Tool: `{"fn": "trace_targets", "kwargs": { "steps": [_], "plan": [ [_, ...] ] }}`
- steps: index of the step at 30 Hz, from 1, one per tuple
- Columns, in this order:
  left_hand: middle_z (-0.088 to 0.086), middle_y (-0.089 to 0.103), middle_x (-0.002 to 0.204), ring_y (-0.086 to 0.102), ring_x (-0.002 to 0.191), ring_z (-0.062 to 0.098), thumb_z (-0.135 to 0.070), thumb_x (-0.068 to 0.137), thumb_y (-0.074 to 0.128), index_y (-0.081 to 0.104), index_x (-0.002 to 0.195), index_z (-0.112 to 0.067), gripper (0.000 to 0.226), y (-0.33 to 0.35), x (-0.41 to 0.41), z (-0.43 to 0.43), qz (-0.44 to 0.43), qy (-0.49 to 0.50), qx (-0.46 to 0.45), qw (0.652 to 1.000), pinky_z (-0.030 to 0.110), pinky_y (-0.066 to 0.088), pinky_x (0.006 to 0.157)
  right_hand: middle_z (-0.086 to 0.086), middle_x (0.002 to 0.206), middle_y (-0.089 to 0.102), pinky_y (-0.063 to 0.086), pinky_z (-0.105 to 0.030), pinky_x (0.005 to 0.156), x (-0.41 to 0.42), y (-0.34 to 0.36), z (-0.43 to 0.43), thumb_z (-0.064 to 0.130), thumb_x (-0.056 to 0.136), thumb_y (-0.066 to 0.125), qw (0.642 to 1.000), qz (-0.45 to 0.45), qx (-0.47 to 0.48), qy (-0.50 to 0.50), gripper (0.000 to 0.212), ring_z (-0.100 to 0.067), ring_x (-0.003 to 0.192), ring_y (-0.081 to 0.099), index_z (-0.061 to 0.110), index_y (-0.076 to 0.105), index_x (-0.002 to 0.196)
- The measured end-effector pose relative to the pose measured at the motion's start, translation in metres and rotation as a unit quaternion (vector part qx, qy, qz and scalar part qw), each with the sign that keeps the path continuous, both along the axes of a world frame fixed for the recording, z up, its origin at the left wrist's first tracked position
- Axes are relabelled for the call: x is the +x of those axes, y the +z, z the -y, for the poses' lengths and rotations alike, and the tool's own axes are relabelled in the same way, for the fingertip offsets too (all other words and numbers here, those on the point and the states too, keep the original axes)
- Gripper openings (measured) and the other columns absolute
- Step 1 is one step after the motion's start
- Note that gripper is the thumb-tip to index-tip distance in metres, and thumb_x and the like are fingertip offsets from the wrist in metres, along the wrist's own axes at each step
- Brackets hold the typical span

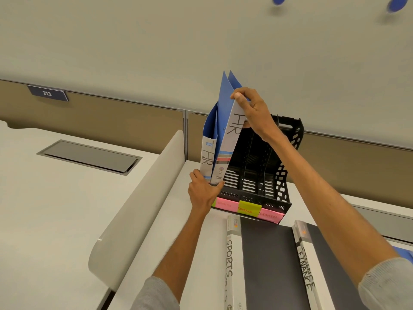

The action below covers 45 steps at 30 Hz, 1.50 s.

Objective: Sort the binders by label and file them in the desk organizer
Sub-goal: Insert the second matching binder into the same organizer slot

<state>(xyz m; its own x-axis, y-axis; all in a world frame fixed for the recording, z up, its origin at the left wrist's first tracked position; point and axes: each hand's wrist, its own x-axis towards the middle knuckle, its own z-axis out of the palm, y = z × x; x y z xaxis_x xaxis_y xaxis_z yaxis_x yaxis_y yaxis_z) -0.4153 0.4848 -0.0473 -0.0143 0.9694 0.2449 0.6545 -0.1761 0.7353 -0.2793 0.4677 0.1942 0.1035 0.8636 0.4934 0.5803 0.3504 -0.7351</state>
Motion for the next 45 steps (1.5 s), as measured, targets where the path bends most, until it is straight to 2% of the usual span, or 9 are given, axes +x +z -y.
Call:
{"fn": "trace_targets", "kwargs": {
  "steps": [5, 11, 18, 23, 28, 34, 38, 40, 45],
  "plan": [
    [0.010, 0.050, 0.115, 0.059, 0.104, 0.026, -0.060, 0.075, 0.071, 0.040, 0.123, -0.008, 0.077, -0.003, 0.006, 0.001, 0.006, 0.015, -0.004, 1.000, 0.035, 0.057, 0.082, 0.004, 0.122, 0.047, 0.056, -0.050, 0.087, 0.000, 0.000, 0.001, 0.032, 0.105, 0.039, 1.000, -0.009, -0.003, -0.002, 0.018, -0.028, 0.114, 0.055, 0.023, 0.054, 0.109],
    [0.010, 0.048, 0.109, 0.060, 0.099, 0.028, -0.060, 0.072, 0.071, 0.038, 0.121, -0.005, 0.080, 0.002, 0.011, -0.002, -0.026, 0.028, -0.010, 0.999, 0.037, 0.057, 0.079, -0.001, 0.128, 0.049, 0.056, -0.052, 0.087, 0.006, 0.000, 0.002, 0.030, 0.105, 0.038, 1.000, -0.009, -0.006, -0.002, 0.019, -0.028, 0.115, 0.055, 0.021, 0.055, 0.109],
    [0.010, 0.052, 0.112, 0.062, 0.103, 0.027, -0.064, 0.072, 0.072, 0.040, 0.120, -0.008, 0.081, 0.001, 0.001, -0.005, -0.016, 0.011, -0.002, 1.000, 0.036, 0.056, 0.079, 0.009, 0.114, 0.049, 0.056, -0.051, 0.086, 0.006, -0.007, 0.002, 0.030, 0.105, 0.039, 1.000, -0.029, 0.007, -0.005, 0.016, -0.024, 0.108, 0.057, 0.028, 0.055, 0.103],
    [0.007, 0.055, 0.114, 0.063, 0.102, 0.026, -0.077, 0.068, 0.065, 0.041, 0.124, -0.011, 0.089, 0.004, -0.011, -0.008, -0.055, -0.002, -0.001, 0.998, 0.035, 0.053, 0.076, 0.005, 0.122, 0.050, 0.052, -0.039, 0.088, -0.001, -0.005, -0.003, 0.029, 0.105, 0.040, 1.000, 0.002, 0.027, 0.004, 0.020, -0.023, 0.115, 0.055, 0.022, 0.058, 0.107],
    [0.005, 0.058, 0.115, 0.064, 0.100, 0.022, -0.066, 0.074, 0.069, 0.043, 0.120, -0.012, 0.076, 0.003, -0.012, -0.004, -0.009, -0.031, 0.020, 0.999, 0.029, 0.054, 0.075, -0.002, 0.129, 0.052, 0.040, -0.008, 0.088, -0.017, -0.010, -0.012, 0.025, 0.104, 0.042, 0.998, 0.051, 0.040, 0.008, 0.027, -0.005, 0.116, 0.048, 0.011, 0.064, 0.113],
    [0.005, 0.052, 0.114, 0.061, 0.100, 0.021, -0.068, 0.075, 0.067, 0.042, 0.121, -0.013, 0.076, 0.002, -0.017, -0.001, -0.051, -0.014, -0.009, 0.999, 0.032, 0.053, 0.077, 0.000, 0.132, 0.050, 0.035, -0.004, 0.089, -0.016, -0.028, -0.010, 0.029, 0.104, 0.041, 0.998, 0.063, 0.030, 0.000, 0.029, 0.016, 0.114, 0.041, 0.014, 0.063, 0.117],
    [0.007, 0.046, 0.116, 0.055, 0.106, 0.022, -0.072, 0.067, 0.070, 0.039, 0.124, -0.011, 0.090, 0.003, -0.010, 0.002, -0.038, -0.014, -0.045, 0.998, 0.032, 0.051, 0.080, -0.001, 0.138, 0.046, 0.034, -0.003, 0.083, -0.021, -0.034, -0.011, 0.031, 0.105, 0.039, 0.998, 0.063, -0.009, 0.011, 0.031, 0.008, 0.116, 0.040, 0.016, 0.062, 0.121],
    [0.007, 0.047, 0.119, 0.054, 0.110, 0.023, -0.073, 0.066, 0.070, 0.038, 0.127, -0.012, 0.093, 0.003, -0.012, 0.000, -0.036, -0.020, -0.059, 0.997, 0.035, 0.052, 0.084, -0.001, 0.143, 0.042, 0.031, -0.005, 0.086, -0.021, -0.030, -0.016, 0.033, 0.105, 0.037, 0.997, 0.067, -0.034, 0.014, 0.034, -0.002, 0.125, 0.039, 0.019, 0.062, 0.123],
    [0.006, 0.050, 0.125, 0.056, 0.115, 0.023, -0.071, 0.067, 0.071, 0.037, 0.130, -0.012, 0.093, 0.000, -0.017, -0.002, -0.021, -0.050, -0.064, 0.996, 0.038, 0.053, 0.088, -0.003, 0.153, 0.032, 0.027, -0.021, 0.097, -0.011, -0.023, -0.018, 0.042, 0.106, 0.024, 0.988, 0.145, -0.054, 0.021, 0.045, -0.019, 0.141, 0.032, 0.028, 0.059, 0.131]
  ]
}}
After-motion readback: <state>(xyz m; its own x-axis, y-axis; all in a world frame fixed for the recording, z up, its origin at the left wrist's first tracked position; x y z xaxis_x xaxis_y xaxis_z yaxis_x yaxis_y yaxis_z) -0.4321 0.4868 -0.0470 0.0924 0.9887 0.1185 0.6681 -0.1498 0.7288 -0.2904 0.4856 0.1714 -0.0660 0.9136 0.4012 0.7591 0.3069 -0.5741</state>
